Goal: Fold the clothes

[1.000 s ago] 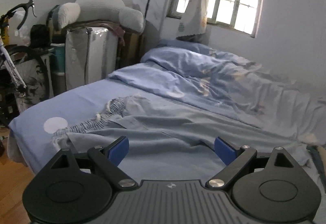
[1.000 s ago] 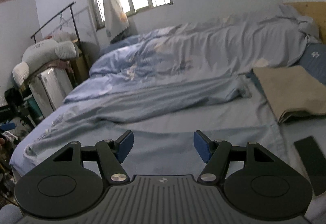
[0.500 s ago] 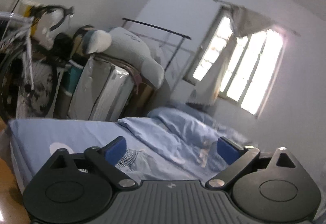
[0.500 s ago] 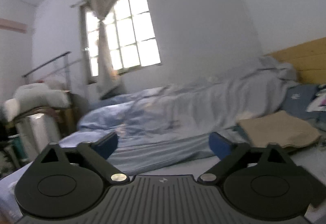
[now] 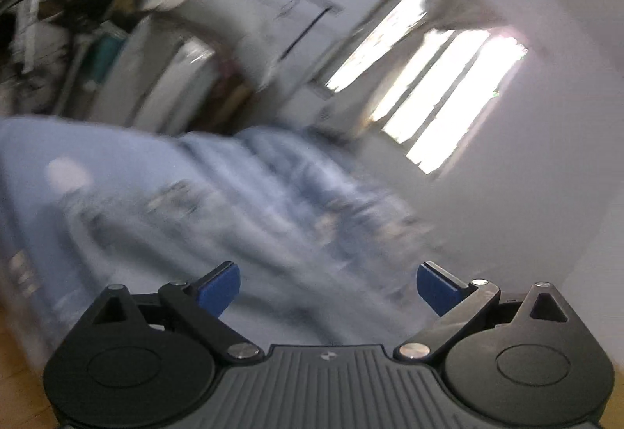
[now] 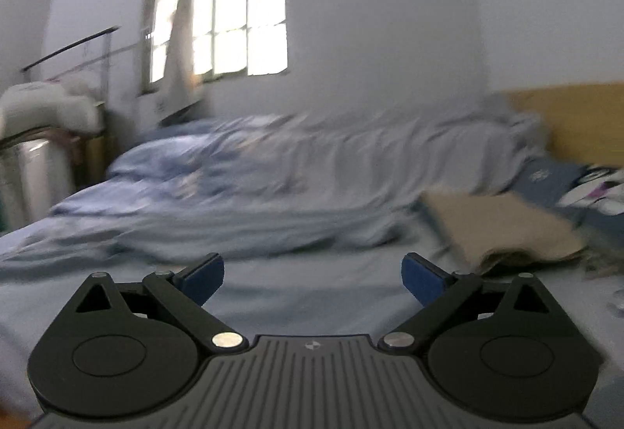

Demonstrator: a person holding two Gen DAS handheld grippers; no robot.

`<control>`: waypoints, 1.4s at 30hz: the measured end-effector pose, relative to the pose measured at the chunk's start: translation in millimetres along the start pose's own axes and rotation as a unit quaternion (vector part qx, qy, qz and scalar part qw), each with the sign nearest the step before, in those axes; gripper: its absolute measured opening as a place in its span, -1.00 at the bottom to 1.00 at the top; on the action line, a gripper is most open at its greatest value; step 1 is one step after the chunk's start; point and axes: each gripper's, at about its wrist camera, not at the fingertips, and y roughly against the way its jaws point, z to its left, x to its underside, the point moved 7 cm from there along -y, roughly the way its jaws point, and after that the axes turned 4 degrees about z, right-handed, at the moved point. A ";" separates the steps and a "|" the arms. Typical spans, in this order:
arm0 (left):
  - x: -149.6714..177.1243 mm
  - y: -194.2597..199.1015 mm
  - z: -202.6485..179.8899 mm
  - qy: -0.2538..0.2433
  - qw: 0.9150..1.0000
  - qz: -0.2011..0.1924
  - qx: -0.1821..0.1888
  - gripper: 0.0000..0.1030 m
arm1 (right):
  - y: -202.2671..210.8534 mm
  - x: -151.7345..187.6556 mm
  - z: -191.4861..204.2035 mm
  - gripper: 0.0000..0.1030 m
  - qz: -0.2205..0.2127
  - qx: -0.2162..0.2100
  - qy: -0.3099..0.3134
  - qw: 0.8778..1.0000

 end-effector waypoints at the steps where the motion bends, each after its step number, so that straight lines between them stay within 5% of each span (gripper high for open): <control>1: -14.2 5.6 -10.0 -0.002 1.000 -0.015 0.012 0.95 | -0.9 -3.7 -16.1 0.91 -0.005 0.021 -0.023 1.000; 5: -78.2 33.7 -35.7 0.003 0.995 -0.095 0.035 0.95 | -2.5 -13.3 -88.2 0.91 -0.020 0.108 -0.133 0.985; 8: -112.3 47.5 -30.0 0.055 0.987 -0.139 0.053 1.00 | -0.9 -9.1 -131.9 0.91 -0.019 0.158 -0.203 0.966; 12: -119.9 44.1 -4.6 0.117 0.985 -0.127 0.027 1.00 | 3.6 -12.6 -127.7 0.91 -0.030 0.141 -0.171 0.975; 20: -100.2 12.6 -36.1 0.036 0.993 -0.101 0.040 1.00 | 0.0 -11.5 -130.2 0.91 -0.023 0.144 -0.186 0.972; 28: -77.8 -40.6 -98.0 -0.055 0.995 -0.068 0.054 0.98 | -14.1 -14.5 -109.7 0.91 -0.019 0.123 -0.138 0.983; 34: -106.5 -42.3 -102.0 -0.039 0.994 -0.083 0.063 0.98 | -14.5 -24.0 -143.3 0.90 -0.032 0.147 -0.167 0.974; 42: -160.1 -10.9 -109.4 -0.121 0.981 -0.146 0.037 0.99 | 11.4 -28.2 -214.7 0.90 -0.060 0.190 -0.267 0.943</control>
